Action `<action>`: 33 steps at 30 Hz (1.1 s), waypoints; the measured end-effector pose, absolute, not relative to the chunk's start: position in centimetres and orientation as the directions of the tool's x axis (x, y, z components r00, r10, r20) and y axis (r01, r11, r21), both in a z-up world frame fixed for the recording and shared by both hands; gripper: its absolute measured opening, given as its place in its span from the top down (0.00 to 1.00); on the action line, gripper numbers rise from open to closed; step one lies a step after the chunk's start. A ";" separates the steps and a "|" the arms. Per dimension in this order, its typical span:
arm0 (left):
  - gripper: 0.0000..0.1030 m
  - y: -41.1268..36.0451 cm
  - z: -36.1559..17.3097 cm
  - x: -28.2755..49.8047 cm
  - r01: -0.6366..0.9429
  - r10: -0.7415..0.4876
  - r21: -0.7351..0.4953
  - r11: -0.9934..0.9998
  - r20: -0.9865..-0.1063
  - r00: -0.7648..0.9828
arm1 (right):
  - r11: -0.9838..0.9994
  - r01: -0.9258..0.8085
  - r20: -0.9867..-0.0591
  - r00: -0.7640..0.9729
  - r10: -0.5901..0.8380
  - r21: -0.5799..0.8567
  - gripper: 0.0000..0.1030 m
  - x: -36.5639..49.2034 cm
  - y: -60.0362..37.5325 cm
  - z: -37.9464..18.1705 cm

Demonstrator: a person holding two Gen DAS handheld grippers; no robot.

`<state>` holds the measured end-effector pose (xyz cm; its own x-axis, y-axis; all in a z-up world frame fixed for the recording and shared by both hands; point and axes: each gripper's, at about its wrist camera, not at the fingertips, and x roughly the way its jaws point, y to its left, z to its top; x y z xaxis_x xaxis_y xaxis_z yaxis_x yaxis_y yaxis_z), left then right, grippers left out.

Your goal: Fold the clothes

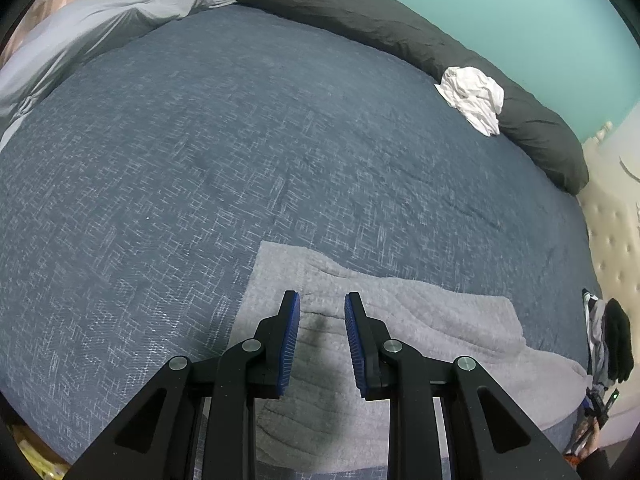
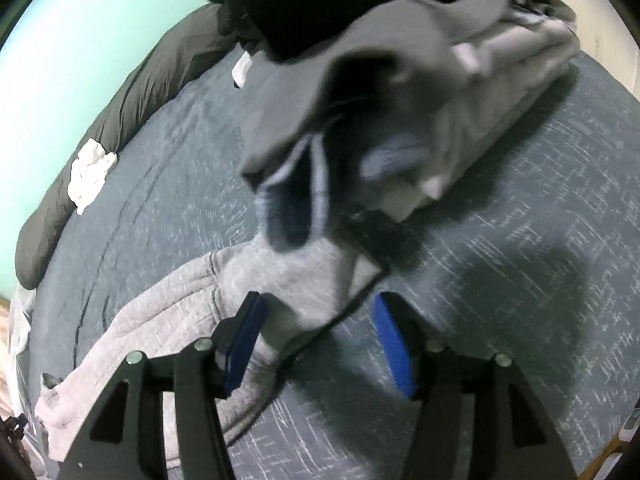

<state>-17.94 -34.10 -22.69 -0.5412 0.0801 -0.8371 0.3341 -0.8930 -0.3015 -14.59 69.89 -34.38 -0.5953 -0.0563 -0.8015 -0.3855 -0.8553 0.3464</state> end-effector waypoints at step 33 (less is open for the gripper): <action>0.75 -35.1 -22.8 -16.4 0.355 0.082 -0.326 -0.876 -0.827 -0.557 | -0.898 -0.140 -0.485 -0.870 -0.089 0.416 0.95 -19.3 64.9 -17.7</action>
